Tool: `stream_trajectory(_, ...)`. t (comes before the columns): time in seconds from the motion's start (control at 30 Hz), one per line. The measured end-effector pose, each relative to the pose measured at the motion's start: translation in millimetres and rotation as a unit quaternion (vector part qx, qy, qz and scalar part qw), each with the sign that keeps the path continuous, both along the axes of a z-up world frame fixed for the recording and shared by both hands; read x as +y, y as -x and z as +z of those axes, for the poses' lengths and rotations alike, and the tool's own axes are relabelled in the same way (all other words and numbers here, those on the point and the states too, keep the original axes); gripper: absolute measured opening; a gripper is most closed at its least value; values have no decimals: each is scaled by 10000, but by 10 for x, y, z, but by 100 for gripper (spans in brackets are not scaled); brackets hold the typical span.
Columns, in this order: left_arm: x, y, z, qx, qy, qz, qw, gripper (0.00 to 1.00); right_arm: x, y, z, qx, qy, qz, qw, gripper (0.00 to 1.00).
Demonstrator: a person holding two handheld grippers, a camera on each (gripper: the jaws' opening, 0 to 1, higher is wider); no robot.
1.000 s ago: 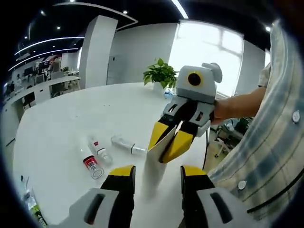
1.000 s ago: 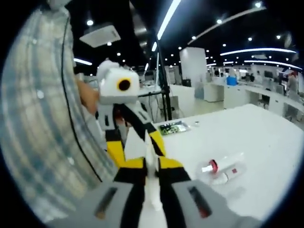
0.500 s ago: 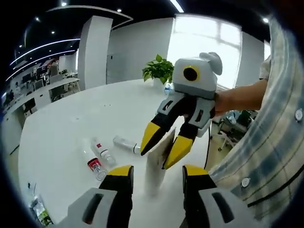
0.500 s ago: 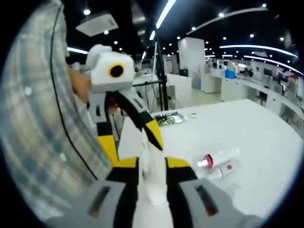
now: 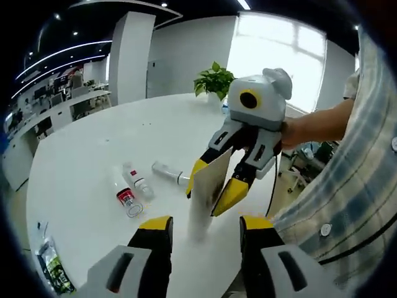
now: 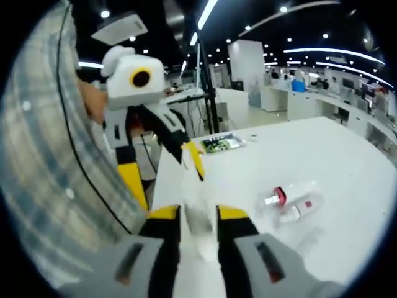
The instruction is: Arrange the skincare products in the storage area until every visible bottle or jar stands upright without overlapping.
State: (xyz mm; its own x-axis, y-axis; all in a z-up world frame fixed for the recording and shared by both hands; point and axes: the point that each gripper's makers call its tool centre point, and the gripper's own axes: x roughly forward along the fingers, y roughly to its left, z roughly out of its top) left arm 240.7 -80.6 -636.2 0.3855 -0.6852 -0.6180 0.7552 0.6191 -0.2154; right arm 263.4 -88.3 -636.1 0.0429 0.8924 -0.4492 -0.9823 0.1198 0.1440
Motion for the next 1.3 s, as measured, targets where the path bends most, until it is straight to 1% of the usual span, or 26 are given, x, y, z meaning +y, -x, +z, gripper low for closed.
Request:
stream_trajectory(0.1,33,29,-36,135,-31,146,9998,44,3,-17,-2,49,-45,-76,9999,14)
stream_trajectory(0.17,64,52,-65,212,-86,218,9995,44,3,-9,5,-78,-35,-22,10000,13)
stream_trajectory(0.2,71,57,-72,224,-100,230,9994,44,3,-12,6,-64,-29,-32,10000,12)
stream_trajectory(0.23,102,83,-98,291,-162,278,9991,44,3,-13,14,-133,-9,30,9999,12)
stream_trajectory(0.33,139,133,-114,372,-201,335,9985,44,4,-35,32,-108,48,49,9999,11)
stream_trajectory(0.43,183,198,-118,444,-239,380,9980,44,8,-73,100,-145,-3,96,9998,10)
stream_trajectory(0.5,224,228,-119,497,-290,433,9974,44,12,-152,205,-182,-87,95,9998,10)
stream_trajectory(0.6,269,235,-100,545,-264,563,9966,44,27,-309,365,-205,-275,71,9994,10)
stream_trajectory(0.63,278,238,-93,570,-250,621,9961,44,28,-395,429,-206,-357,19,9991,10)
stream_trajectory(0.67,281,241,-92,579,-250,636,9960,44,27,-423,448,-213,-379,16,9991,10)
stream_trajectory(0.73,317,268,-98,615,-345,681,9952,44,11,-611,553,-277,-462,-38,9985,10)
stream_trajectory(0.8,339,285,-100,615,-374,705,9949,44,-11,-728,576,-319,-470,-81,9984,10)
stream_trajectory(0.97,408,358,-161,764,-418,811,9929,44,-107,-1062,637,-446,-446,-239,9977,11)
stream_trajectory(1.03,426,365,-180,783,-431,824,9926,44,-137,-1145,653,-451,-451,-293,9975,11)
stream_trajectory(1.17,488,327,-223,851,-392,997,9906,44,-230,-1415,698,-550,-462,-447,9964,11)
stream_trajectory(1.2,496,314,-231,875,-362,1044,9900,44,-260,-1510,694,-562,-478,-484,9961,11)
stream_trajectory(1.23,497,309,-233,882,-351,1055,9899,44,-268,-1543,693,-563,-481,-500,9960,11)
stream_trajectory(1.27,499,301,-236,882,-338,1078,9897,44,-295,-1657,687,-588,-468,-551,9956,11)
stream_trajectory(1.3,500,292,-246,887,-336,1088,9895,44,-308,-1714,679,-593,-451,-569,9956,11)
